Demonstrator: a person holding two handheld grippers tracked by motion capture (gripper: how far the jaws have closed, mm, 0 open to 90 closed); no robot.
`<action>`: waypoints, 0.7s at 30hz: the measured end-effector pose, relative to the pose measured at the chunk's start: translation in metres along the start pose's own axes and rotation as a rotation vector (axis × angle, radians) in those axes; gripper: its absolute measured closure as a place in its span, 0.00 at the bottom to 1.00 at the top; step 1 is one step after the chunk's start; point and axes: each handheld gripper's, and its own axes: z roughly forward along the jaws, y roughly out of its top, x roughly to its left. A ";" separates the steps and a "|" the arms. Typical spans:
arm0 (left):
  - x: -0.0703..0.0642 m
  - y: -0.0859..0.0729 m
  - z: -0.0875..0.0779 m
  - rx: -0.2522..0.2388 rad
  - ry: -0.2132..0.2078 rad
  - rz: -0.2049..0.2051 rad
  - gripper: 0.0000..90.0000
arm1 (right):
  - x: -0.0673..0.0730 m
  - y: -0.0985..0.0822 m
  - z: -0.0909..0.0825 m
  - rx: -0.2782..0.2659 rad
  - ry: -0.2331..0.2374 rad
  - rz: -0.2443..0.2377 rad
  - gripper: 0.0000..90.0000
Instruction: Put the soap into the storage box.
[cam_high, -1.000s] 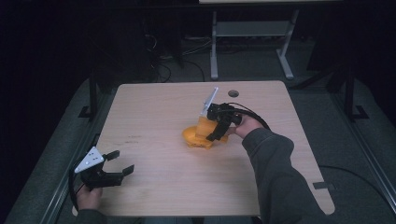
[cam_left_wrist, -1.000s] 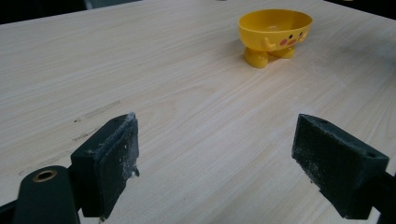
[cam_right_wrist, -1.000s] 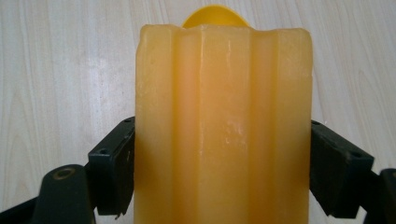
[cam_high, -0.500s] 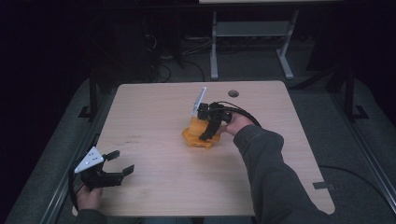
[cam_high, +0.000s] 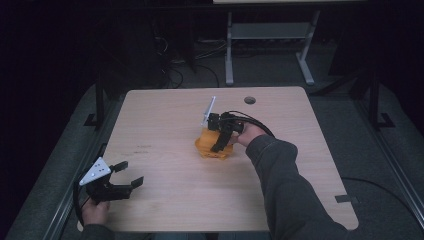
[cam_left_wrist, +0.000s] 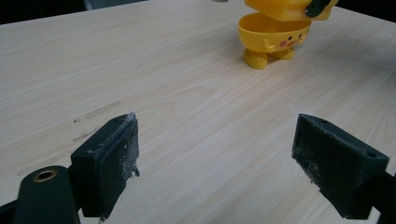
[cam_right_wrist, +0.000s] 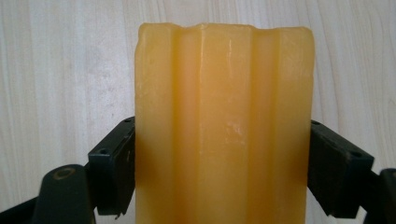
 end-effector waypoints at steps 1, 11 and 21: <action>0.000 0.000 0.000 0.000 0.000 0.000 0.16 | 0.000 0.001 0.001 -0.001 0.002 0.000 0.23; 0.000 0.000 0.000 -0.004 -0.002 -0.004 0.16 | 0.000 0.006 0.010 0.019 0.008 -0.004 0.23; -0.001 0.000 0.000 -0.005 -0.003 -0.004 0.16 | -0.001 0.005 0.012 -0.005 0.006 0.016 0.22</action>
